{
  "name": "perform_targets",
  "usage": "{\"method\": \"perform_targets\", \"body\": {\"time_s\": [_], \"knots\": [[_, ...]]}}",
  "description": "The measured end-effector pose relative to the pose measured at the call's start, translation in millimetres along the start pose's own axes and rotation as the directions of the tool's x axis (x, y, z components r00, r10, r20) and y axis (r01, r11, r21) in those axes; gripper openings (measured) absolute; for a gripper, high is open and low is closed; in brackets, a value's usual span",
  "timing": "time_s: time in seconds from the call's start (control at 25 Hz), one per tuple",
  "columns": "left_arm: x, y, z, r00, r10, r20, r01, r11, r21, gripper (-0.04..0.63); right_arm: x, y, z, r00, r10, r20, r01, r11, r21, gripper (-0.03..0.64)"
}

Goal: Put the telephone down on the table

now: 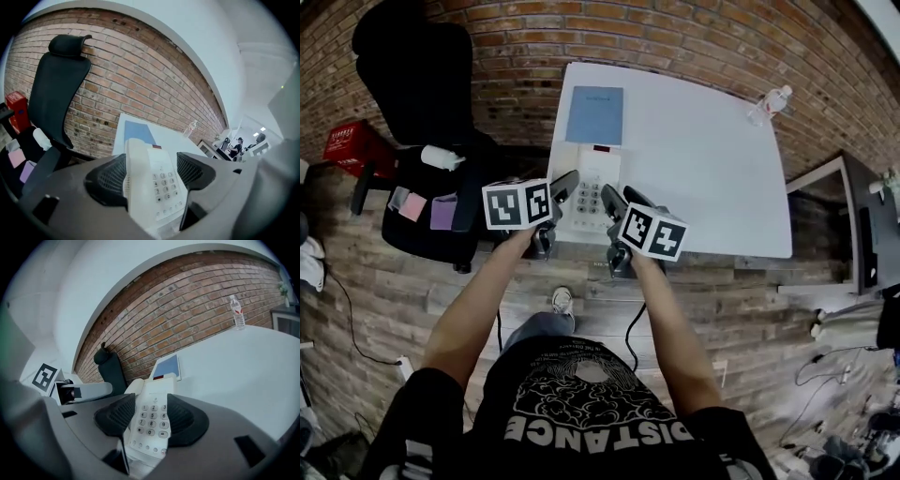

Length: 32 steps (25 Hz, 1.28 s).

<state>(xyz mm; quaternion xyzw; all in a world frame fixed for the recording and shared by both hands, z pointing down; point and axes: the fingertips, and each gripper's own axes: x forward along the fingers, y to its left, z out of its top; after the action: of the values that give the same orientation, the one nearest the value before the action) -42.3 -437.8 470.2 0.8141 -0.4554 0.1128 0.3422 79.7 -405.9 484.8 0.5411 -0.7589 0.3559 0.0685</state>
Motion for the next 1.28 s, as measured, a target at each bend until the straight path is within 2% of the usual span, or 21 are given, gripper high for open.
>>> {"method": "perform_targets", "body": {"time_s": [0.2,0.52,0.76,0.96,1.12,1.28], "knots": [[-42,-31,24,0.994,0.000,0.108,-0.010,0.996,0.092,0.295,-33,26,19,0.997,0.033,0.064,-0.029,0.998,-0.061,0.160],[-102,-66,35,0.973,-0.003,0.229,-0.047,0.976,0.212,0.138,-87,69,37,0.984,0.098,0.150,-0.069,0.979,-0.191,0.119],[-136,-83,31,0.955,0.018,0.297,-0.095,0.964,0.247,0.074,-122,83,38,0.973,0.115,0.201,-0.064,0.968,-0.244,0.071],[-152,-89,24,0.949,0.038,0.313,-0.130,0.952,0.277,0.028,-143,85,37,0.966,0.109,0.233,-0.046,0.964,-0.263,0.009],[-163,-92,20,0.943,0.048,0.328,-0.153,0.941,0.301,0.012,-153,88,36,0.961,0.117,0.251,-0.044,0.959,-0.278,0.003],[-173,-92,20,0.937,0.049,0.345,-0.156,0.944,0.289,0.008,-160,92,35,0.958,0.121,0.259,-0.043,0.957,-0.288,0.003]]}}
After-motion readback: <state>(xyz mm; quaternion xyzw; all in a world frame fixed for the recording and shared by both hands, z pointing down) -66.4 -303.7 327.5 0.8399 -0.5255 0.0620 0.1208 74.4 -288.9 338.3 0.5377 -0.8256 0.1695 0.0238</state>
